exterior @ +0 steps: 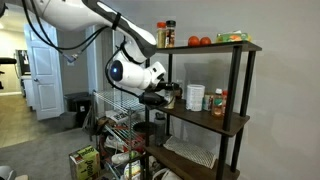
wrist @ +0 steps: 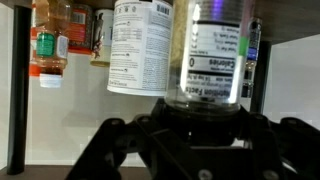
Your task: Pick up the spice bottle to the immediate left of the the white can on the second shelf and put it on the top shelf
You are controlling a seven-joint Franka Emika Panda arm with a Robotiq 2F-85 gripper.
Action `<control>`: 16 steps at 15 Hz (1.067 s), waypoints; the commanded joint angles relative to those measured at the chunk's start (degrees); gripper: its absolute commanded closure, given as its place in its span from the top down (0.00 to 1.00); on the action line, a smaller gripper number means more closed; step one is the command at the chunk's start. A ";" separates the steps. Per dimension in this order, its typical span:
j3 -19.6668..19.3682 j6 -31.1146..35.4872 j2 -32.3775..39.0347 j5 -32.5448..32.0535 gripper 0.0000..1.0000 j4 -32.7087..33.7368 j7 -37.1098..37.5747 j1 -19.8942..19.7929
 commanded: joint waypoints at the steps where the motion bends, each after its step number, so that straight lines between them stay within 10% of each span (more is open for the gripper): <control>1: -7.91 2.43 -2.60 -3.39 0.35 0.51 0.01 9.05; 16: -45.06 0.28 4.73 2.01 0.35 1.42 0.01 45.46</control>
